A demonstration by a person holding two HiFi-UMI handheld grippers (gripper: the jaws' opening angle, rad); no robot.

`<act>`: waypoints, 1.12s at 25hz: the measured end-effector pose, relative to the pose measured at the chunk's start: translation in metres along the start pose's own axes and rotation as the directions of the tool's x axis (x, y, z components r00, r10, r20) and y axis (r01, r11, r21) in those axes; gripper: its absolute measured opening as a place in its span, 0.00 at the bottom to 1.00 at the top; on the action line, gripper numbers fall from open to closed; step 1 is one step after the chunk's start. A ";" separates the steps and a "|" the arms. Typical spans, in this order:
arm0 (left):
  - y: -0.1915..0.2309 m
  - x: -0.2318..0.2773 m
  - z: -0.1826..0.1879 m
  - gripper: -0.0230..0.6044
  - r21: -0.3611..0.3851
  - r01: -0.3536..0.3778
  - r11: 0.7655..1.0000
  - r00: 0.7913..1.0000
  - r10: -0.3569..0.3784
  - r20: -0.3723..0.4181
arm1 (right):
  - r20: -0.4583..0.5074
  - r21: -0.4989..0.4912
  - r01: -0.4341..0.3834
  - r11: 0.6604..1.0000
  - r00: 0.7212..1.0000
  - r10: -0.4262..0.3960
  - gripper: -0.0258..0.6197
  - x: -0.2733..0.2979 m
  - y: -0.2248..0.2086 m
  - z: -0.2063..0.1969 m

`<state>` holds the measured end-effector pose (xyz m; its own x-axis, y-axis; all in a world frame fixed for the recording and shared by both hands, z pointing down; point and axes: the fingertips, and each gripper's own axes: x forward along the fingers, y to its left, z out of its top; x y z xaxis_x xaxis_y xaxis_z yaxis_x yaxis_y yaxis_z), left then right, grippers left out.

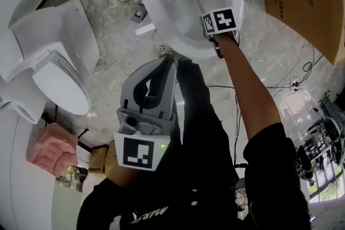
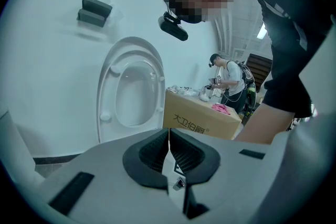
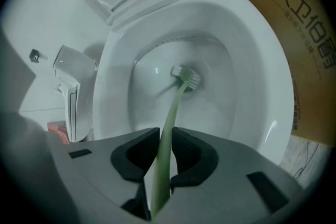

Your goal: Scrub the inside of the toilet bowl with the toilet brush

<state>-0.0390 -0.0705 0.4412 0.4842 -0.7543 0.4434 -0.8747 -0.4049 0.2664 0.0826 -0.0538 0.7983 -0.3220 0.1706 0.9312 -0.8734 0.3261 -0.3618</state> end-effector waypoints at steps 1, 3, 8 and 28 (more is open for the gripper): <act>0.000 0.000 0.000 0.09 -0.001 0.000 1.000 1.000 0.000 0.001 | 0.001 0.021 -0.002 1.000 1.000 0.002 0.18 0.000 -0.002 -0.001; 0.000 0.000 0.000 0.09 -0.001 0.001 1.000 1.000 -0.001 0.001 | 0.004 0.070 -0.013 0.997 1.000 0.013 0.18 0.001 -0.002 -0.006; -0.001 0.000 0.001 0.09 0.003 0.003 1.000 1.000 -0.003 0.000 | -0.015 0.178 -0.028 0.984 0.999 0.031 0.17 0.003 0.001 -0.020; -0.001 0.001 0.000 0.09 -0.002 0.007 1.000 1.000 -0.007 -0.003 | -0.103 0.212 -0.112 0.971 0.985 0.136 0.17 0.016 0.031 -0.066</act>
<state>-0.0377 -0.0713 0.4417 0.4905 -0.7501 0.4436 -0.8712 -0.4094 0.2710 0.0745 0.0200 0.7988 -0.3985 0.3085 0.8637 -0.8893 0.1003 -0.4462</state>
